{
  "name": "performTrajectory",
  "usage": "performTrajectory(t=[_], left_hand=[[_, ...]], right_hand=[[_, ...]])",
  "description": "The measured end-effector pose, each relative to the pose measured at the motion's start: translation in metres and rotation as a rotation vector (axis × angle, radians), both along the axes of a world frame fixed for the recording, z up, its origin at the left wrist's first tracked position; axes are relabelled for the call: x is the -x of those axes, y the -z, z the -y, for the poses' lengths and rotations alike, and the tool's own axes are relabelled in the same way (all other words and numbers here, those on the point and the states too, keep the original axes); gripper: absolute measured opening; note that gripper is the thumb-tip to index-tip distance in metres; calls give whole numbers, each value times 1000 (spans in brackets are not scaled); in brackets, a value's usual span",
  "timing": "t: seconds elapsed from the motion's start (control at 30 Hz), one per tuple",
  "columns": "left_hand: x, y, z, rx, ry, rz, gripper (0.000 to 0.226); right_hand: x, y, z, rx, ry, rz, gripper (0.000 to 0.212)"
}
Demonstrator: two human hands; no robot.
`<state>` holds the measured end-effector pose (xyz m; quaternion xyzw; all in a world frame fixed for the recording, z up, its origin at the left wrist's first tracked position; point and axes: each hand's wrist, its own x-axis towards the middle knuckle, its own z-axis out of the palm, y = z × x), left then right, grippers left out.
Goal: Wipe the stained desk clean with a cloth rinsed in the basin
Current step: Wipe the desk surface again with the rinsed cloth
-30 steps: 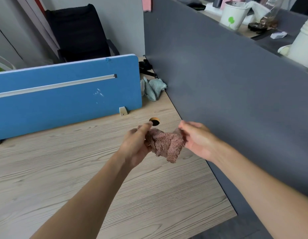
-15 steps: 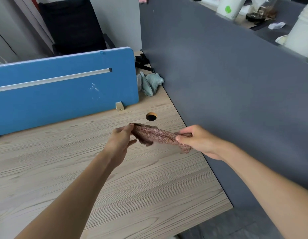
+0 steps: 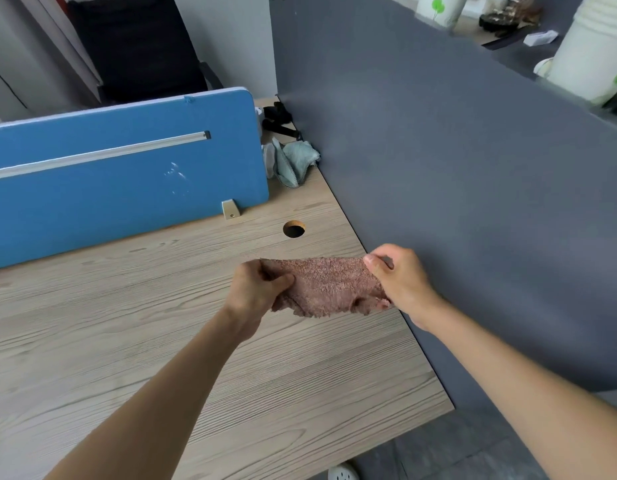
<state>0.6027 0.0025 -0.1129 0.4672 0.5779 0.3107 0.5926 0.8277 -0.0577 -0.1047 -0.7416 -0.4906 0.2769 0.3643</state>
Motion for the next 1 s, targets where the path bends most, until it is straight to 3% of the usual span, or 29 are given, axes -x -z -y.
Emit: performTrajectory(t=[0.13, 0.23, 0.27, 0.33, 0.4, 0.43, 0.47, 0.57, 0.63, 0.9, 1.0], left_hand=[[-13, 16, -4, 56, 115, -139, 38], [-34, 32, -3, 69, 284, -174, 33], [-43, 40, -3, 59, 362, -234, 32], [-52, 58, 1, -50, 627, -531, 40], [-50, 78, 6, -233, 868, -822, 57], [-47, 85, 8, -293, 957, -905, 68], [-44, 90, 9, -328, 1033, -968, 80], [-37, 103, 7, -301, 1218, -1087, 114], [-35, 112, 8, -269, 1289, -1119, 126], [-44, 132, 17, -341, 1302, -1258, 136], [-41, 133, 17, -381, 1300, -1275, 134]], right_hand=[[-11, 31, 28, 135, 139, 12, 31], [-17, 53, 64, 284, 210, 63, 41], [-16, 55, 77, 369, 178, 154, 47], [-7, 57, 101, 590, 59, 482, 53], [0, 66, 114, 670, -65, 781, 36], [5, 72, 118, 613, -148, 860, 25], [7, 82, 121, 484, -232, 907, 28], [6, 130, 121, 198, -464, 835, 62], [11, 153, 114, 226, -487, 776, 68], [19, 203, 104, 139, -462, 827, 57], [0, 201, 107, 195, -341, 827, 57]])
